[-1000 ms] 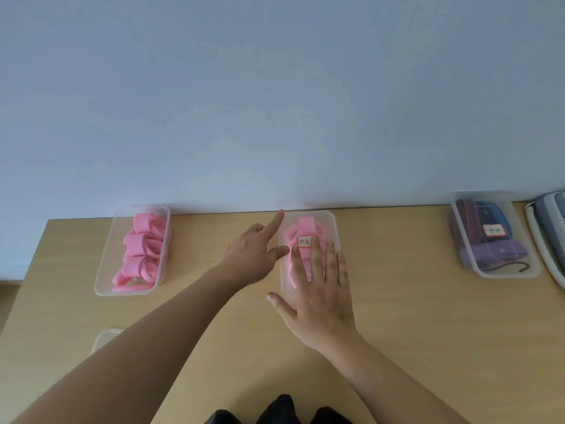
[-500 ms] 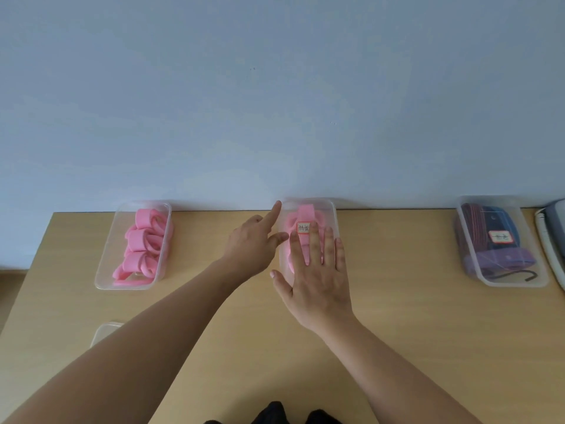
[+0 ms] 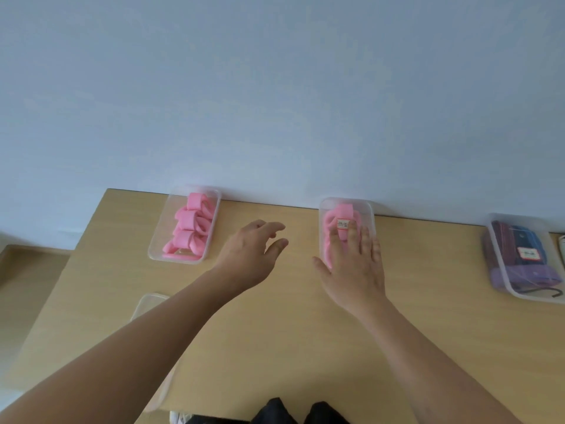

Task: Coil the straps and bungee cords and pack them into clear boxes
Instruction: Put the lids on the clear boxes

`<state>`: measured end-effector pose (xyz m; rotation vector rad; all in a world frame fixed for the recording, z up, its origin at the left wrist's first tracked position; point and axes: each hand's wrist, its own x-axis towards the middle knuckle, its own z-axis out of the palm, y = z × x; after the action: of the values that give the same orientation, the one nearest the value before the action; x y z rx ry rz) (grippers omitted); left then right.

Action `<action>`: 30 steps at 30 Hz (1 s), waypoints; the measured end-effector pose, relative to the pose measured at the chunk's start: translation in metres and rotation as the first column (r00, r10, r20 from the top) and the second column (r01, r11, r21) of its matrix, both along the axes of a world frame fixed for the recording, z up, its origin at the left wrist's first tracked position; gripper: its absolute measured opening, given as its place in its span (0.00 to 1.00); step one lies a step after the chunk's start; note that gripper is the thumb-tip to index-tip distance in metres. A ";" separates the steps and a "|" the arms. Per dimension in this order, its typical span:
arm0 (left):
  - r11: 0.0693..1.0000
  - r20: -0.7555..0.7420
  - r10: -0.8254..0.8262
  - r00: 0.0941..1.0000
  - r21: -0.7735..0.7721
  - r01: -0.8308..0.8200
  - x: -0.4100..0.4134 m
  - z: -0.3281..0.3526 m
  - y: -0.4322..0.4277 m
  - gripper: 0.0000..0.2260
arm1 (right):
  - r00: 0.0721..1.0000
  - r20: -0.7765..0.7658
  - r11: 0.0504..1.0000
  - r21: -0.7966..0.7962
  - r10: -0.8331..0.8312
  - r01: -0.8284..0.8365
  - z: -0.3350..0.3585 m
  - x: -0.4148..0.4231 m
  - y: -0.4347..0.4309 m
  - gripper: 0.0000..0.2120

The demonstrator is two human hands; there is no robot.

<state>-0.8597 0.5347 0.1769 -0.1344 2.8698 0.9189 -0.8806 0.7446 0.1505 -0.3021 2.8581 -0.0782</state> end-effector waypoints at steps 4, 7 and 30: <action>1.000 -0.103 0.005 0.995 -0.001 -0.005 0.034 0.010 -0.055 0.14 | 0.991 -0.113 0.997 0.014 -0.078 0.080 0.010 0.022 -0.040 0.31; 0.999 -0.126 0.014 0.992 -0.034 -0.019 0.069 0.012 -0.107 0.13 | 0.977 -0.199 0.995 -0.062 -0.083 0.072 0.010 0.066 -0.096 0.26; 0.978 0.154 0.179 0.972 0.076 -0.192 0.213 -0.028 -0.298 0.13 | 0.997 0.073 0.987 -0.161 -0.006 0.018 -0.031 0.242 -0.330 0.32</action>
<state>-0.6472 0.2372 0.1485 -0.4494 2.7086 1.0234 -0.6391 0.4145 0.1199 -0.3074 2.7866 -0.3176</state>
